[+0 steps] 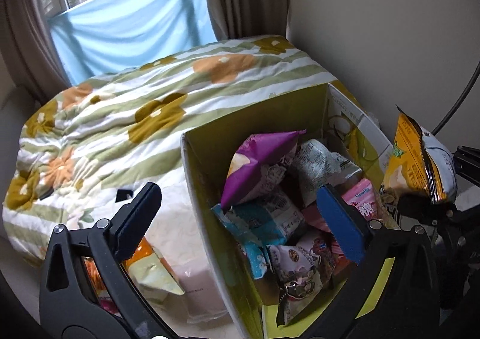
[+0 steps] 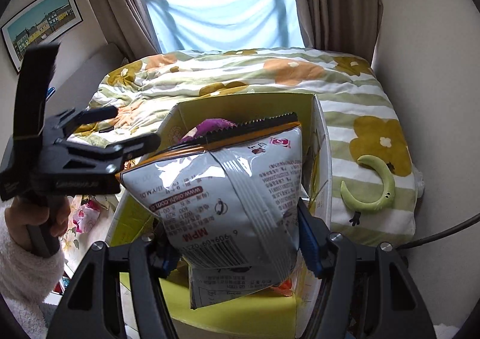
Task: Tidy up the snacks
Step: 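Carry both bags over the yellow box and open both tools to drop them, then withdraw both tools from the box back toward the remaining snacks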
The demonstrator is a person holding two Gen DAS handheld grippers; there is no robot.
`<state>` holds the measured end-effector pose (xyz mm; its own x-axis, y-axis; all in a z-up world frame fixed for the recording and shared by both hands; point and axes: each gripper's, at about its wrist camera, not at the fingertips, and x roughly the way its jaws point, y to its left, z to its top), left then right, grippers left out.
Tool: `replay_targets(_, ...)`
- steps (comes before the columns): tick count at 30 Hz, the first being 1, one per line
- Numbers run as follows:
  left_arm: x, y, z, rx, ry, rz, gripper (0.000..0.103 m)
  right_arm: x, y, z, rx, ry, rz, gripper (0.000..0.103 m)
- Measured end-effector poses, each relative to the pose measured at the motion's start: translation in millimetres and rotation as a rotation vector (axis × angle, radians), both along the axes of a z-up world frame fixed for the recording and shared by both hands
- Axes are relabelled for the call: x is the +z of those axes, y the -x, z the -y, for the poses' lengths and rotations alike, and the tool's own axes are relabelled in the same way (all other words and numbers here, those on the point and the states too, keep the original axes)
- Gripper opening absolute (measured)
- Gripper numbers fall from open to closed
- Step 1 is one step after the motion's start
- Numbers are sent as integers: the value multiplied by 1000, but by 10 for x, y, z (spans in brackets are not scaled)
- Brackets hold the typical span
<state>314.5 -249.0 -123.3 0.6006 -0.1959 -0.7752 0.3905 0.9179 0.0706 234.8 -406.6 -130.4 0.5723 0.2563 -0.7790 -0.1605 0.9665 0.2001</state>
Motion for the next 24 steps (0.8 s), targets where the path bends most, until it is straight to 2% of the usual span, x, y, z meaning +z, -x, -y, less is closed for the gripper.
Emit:
replay_targets(6,-36,142,-173,82,27,-30,103,9,-173,14,22,-35,-34,62)
replay_targets(11,-29,271,-281,114,29,-40,103,-39,-322,-8,10,-34,-60,62)
replay_targets(12,-26,300,-305,124,25,-39,103,-62,-360,-7,7,-39,-72,64)
replay_targets(14,-20,367,-361,141,16,-36,103,-123,-417,9,-10,-46,-89,77)
replay_targets(15,-20,406,-391,150,12,-36,103,-142,-429,17,-18,-51,-84,92)
replay_targets(16,-17,444,-421,160,9,-36,103,-150,-426,28,-29,-53,-73,98)
replay_targets(24,-1,721,-592,202,12,-32,103,-101,-160,34,-42,-60,-30,98)
